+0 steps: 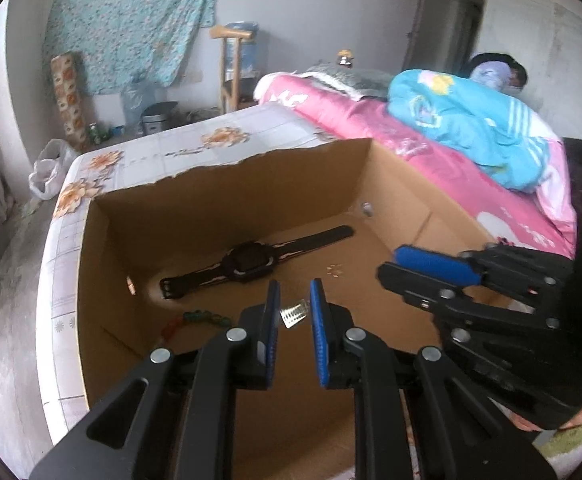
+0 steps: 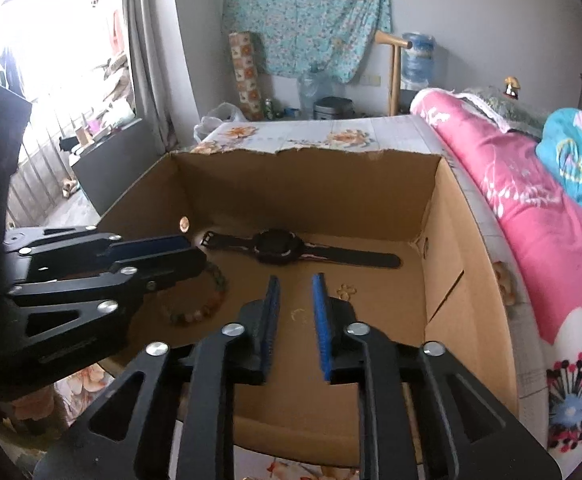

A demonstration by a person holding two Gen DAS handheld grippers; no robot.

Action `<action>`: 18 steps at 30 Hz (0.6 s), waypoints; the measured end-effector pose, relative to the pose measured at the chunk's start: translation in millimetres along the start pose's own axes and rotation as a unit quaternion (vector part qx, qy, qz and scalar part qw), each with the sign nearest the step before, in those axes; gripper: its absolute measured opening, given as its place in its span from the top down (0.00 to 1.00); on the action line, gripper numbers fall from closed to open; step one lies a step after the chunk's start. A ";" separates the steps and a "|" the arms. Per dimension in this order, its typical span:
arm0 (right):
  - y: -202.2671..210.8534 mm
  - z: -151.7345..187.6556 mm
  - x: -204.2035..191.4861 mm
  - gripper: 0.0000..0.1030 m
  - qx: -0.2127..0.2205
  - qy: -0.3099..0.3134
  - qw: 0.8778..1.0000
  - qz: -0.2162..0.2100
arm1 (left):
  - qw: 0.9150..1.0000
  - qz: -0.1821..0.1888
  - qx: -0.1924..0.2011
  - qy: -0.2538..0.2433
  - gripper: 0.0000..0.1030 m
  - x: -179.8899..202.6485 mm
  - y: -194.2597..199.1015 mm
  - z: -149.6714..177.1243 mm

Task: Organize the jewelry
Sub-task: 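Carry the gold hoop and silver spring earring into the box, open both grippers, then withdraw both tools from the box back over the bed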

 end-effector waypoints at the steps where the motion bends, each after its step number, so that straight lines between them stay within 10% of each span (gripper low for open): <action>1: 2.2 0.5 -0.4 0.72 0.004 -0.001 1.000 -0.001 | 1.000 -0.002 0.000 0.003 0.81 -1.1 0.2 0.5; 18: 45.3 6.3 -10.2 0.49 0.056 -0.009 0.998 -0.013 | 0.998 -0.039 0.035 0.024 0.33 -4.9 53.5 17.6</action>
Point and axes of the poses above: each gripper's, at about its wrist camera, not at the fingertips, and y roughly against the way its jaws point, x to its right, z to its underside, the point moved 1 cm from there along -y, roughly the way its jaws point, and after that the axes turned 6 degrees about -y, right-handed, at the moved point
